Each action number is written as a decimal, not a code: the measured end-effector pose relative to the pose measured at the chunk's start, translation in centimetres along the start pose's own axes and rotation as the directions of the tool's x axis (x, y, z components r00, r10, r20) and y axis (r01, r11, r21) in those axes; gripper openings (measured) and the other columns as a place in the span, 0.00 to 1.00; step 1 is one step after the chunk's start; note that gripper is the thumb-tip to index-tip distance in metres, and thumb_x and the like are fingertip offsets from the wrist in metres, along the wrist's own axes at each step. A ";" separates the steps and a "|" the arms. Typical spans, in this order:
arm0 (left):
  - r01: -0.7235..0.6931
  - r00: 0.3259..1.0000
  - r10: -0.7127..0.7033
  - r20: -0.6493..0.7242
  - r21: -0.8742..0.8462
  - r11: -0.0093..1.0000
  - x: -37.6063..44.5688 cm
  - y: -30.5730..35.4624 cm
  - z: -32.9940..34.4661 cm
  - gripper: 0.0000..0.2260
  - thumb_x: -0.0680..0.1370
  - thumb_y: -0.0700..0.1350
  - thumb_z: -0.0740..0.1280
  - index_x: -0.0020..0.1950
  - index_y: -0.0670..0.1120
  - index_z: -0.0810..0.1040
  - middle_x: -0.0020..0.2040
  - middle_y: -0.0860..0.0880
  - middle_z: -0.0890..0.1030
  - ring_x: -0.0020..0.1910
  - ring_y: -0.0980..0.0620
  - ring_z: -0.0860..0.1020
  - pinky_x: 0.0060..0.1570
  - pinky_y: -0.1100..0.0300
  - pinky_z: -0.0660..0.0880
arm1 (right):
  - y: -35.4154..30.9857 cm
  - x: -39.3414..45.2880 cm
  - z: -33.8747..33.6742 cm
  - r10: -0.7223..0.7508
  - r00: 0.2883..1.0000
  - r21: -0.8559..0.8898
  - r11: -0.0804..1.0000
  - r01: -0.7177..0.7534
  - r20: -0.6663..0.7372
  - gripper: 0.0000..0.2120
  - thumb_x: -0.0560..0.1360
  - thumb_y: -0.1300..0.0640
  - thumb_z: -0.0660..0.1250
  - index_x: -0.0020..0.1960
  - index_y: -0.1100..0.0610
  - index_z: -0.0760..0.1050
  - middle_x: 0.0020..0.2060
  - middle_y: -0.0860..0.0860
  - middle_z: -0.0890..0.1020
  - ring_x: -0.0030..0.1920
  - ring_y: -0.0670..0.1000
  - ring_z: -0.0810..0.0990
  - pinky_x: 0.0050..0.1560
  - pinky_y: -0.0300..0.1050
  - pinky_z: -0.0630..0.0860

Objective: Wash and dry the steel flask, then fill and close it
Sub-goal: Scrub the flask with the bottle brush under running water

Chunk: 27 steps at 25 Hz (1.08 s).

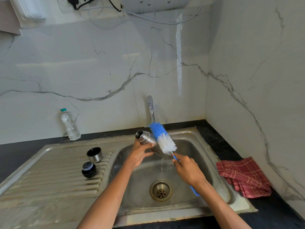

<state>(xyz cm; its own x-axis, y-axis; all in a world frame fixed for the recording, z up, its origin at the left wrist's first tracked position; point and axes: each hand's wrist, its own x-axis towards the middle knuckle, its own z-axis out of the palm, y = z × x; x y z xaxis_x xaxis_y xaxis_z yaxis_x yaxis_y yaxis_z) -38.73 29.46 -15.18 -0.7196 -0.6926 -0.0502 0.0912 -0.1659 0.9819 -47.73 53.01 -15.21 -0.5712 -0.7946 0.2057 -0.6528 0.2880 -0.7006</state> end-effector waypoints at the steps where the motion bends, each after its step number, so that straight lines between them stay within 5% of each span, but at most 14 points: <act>1: -0.002 1.000 0.002 0.001 -0.002 1.000 -0.1 0.1 0.0 0.30 0.73 0.30 0.73 0.73 0.45 0.70 0.64 0.40 0.81 0.62 0.41 0.81 0.57 0.37 0.80 | -0.2 -0.1 0.0 -0.030 1.000 -0.002 1.000 0.030 -0.003 0.08 0.82 0.48 0.59 0.58 0.42 0.75 0.39 0.46 0.80 0.46 0.54 0.80 0.48 0.52 0.76; 5: -0.045 0.999 0.045 0.007 -0.002 0.999 -0.3 0.4 0.2 0.25 0.75 0.31 0.71 0.70 0.47 0.73 0.60 0.40 0.84 0.56 0.40 0.83 0.50 0.41 0.82 | -1.5 -0.5 0.1 -0.181 0.983 -0.052 0.982 0.181 0.003 0.21 0.82 0.45 0.58 0.75 0.36 0.65 0.37 0.43 0.77 0.42 0.51 0.78 0.46 0.50 0.77; 10: -0.049 0.993 0.057 -0.100 0.085 0.995 -0.4 1.1 0.4 0.27 0.72 0.34 0.77 0.68 0.46 0.72 0.59 0.43 0.83 0.55 0.43 0.84 0.45 0.47 0.84 | -0.2 -0.4 -0.3 -0.024 1.000 -0.118 0.993 0.022 -0.012 0.14 0.82 0.50 0.59 0.66 0.42 0.74 0.48 0.53 0.85 0.53 0.58 0.82 0.48 0.51 0.76; 15: -0.101 0.976 0.145 -0.165 0.248 0.963 -0.3 1.1 0.7 0.29 0.70 0.47 0.81 0.67 0.48 0.73 0.58 0.47 0.83 0.55 0.47 0.83 0.39 0.49 0.84 | -1.2 -0.7 -0.5 -0.145 0.987 -0.119 0.983 0.136 -0.073 0.20 0.83 0.50 0.60 0.74 0.39 0.68 0.32 0.43 0.74 0.38 0.49 0.76 0.40 0.48 0.73; 18: -0.098 0.974 0.135 -0.184 0.199 0.975 -0.3 1.2 0.0 0.31 0.70 0.45 0.81 0.68 0.47 0.70 0.59 0.45 0.82 0.55 0.46 0.83 0.36 0.50 0.83 | -0.8 -0.6 -0.1 -0.088 0.996 -0.150 0.985 0.083 -0.029 0.19 0.83 0.49 0.59 0.73 0.38 0.70 0.40 0.46 0.82 0.44 0.52 0.80 0.43 0.48 0.73; 22: -0.107 0.975 0.117 -0.189 0.062 0.992 -0.6 1.7 -0.7 0.29 0.72 0.41 0.79 0.68 0.47 0.69 0.61 0.42 0.81 0.57 0.43 0.83 0.40 0.47 0.84 | 0.6 -0.3 -0.1 0.146 0.983 -0.264 0.958 -0.112 0.115 0.11 0.81 0.50 0.58 0.58 0.49 0.77 0.51 0.53 0.83 0.53 0.58 0.81 0.48 0.48 0.74; 27: -0.074 0.994 0.056 -0.094 -0.193 0.978 -0.8 1.7 -0.9 0.32 0.72 0.33 0.76 0.72 0.45 0.69 0.62 0.39 0.82 0.58 0.40 0.83 0.46 0.46 0.83 | -0.4 -0.4 -0.1 -0.089 0.996 -0.092 0.992 0.089 0.008 0.18 0.81 0.47 0.59 0.70 0.39 0.72 0.45 0.49 0.85 0.48 0.55 0.82 0.48 0.52 0.78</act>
<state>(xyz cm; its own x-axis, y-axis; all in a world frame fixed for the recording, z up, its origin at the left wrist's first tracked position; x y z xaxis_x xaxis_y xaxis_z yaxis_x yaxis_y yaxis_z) -37.39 29.10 -13.60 -0.6454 -0.7638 -0.0119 0.2748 -0.2467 0.9293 -47.25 53.28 -14.93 -0.5070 -0.8214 0.2613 -0.7439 0.2638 -0.6140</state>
